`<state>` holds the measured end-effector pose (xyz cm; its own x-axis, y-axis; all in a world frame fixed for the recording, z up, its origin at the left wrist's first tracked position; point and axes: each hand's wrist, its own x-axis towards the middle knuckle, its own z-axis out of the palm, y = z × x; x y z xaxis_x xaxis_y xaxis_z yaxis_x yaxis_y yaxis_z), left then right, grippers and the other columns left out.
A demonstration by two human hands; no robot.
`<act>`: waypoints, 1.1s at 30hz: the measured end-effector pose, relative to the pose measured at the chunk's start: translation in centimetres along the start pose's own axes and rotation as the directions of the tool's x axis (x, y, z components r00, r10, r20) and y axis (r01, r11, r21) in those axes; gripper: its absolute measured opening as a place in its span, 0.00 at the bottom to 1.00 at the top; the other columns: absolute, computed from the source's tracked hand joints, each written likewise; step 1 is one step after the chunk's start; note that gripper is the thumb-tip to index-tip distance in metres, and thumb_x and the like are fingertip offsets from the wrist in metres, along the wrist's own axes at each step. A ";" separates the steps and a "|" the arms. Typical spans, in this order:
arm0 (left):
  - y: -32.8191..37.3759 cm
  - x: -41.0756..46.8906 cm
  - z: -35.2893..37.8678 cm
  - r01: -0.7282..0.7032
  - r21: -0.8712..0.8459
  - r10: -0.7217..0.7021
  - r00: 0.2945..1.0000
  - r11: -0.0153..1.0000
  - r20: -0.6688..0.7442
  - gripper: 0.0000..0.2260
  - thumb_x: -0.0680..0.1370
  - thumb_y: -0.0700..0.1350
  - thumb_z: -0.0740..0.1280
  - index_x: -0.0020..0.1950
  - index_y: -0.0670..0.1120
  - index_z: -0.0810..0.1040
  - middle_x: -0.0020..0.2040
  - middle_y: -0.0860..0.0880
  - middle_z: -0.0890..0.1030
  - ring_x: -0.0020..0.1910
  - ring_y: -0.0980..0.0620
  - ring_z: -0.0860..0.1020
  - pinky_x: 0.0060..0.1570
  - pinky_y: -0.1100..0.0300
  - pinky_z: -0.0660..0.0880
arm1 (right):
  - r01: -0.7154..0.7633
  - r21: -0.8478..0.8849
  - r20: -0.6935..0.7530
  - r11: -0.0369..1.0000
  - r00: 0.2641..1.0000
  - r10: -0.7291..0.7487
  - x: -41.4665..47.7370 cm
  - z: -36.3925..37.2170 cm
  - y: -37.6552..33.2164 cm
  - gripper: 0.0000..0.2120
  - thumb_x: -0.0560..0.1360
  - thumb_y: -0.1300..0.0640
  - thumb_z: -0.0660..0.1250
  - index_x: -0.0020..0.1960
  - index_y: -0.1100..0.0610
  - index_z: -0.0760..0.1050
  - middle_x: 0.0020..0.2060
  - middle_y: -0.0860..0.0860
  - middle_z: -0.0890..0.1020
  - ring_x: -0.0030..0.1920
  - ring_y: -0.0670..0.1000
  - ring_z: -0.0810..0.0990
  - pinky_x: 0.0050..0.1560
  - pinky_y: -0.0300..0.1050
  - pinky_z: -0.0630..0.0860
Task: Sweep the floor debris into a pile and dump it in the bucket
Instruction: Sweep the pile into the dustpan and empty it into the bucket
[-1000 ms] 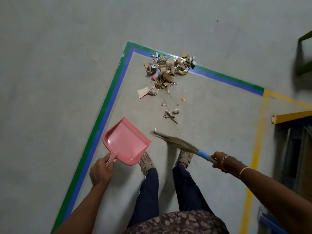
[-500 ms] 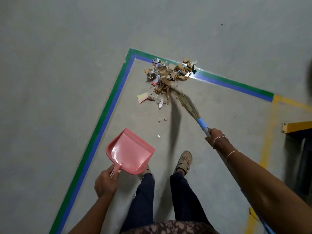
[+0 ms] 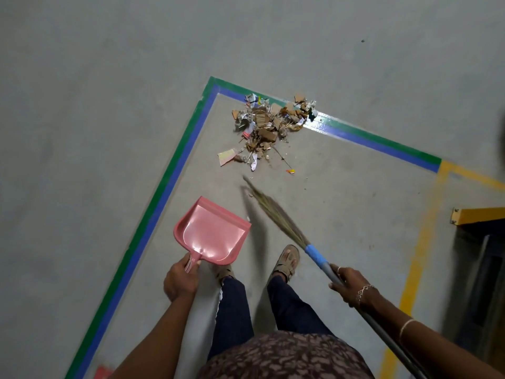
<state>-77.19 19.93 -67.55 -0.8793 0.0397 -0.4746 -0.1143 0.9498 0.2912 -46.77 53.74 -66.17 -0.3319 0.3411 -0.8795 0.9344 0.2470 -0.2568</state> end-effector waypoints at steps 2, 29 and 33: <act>0.3 -1.0 0.2 0.015 -0.018 -0.015 1.000 1.000 -0.007 0.16 0.75 0.50 0.75 0.62 0.49 0.83 0.49 0.42 0.85 0.48 0.37 0.82 0.43 0.53 0.76 | 0.019 -0.044 0.062 0.999 0.998 -0.016 0.7 1.0 0.6 0.25 0.76 0.55 0.69 0.72 0.53 0.69 0.40 0.53 0.80 0.28 0.49 0.78 0.23 0.40 0.74; 0.0 -3.9 0.1 0.078 -0.048 -0.080 0.996 0.996 -0.038 0.14 0.75 0.49 0.75 0.59 0.49 0.84 0.47 0.44 0.86 0.46 0.39 0.83 0.42 0.54 0.76 | 0.157 0.031 -0.025 0.987 0.987 -0.156 4.5 -1.8 -4.0 0.23 0.75 0.55 0.70 0.68 0.57 0.73 0.40 0.56 0.82 0.28 0.51 0.80 0.23 0.42 0.76; -0.2 -3.5 -0.1 0.048 -0.024 -0.050 0.997 0.999 -0.063 0.12 0.75 0.50 0.75 0.57 0.49 0.85 0.44 0.45 0.85 0.43 0.41 0.82 0.41 0.56 0.75 | 0.161 -0.073 0.125 0.984 0.981 -0.151 6.1 0.7 -6.0 0.17 0.76 0.54 0.67 0.64 0.57 0.74 0.40 0.56 0.81 0.30 0.52 0.80 0.24 0.44 0.77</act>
<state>-74.14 19.59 -65.89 -0.9000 -0.0274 -0.4351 -0.1677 0.9430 0.2874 -54.29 53.75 -70.28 -0.4507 0.1836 -0.8736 0.8565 0.3647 -0.3652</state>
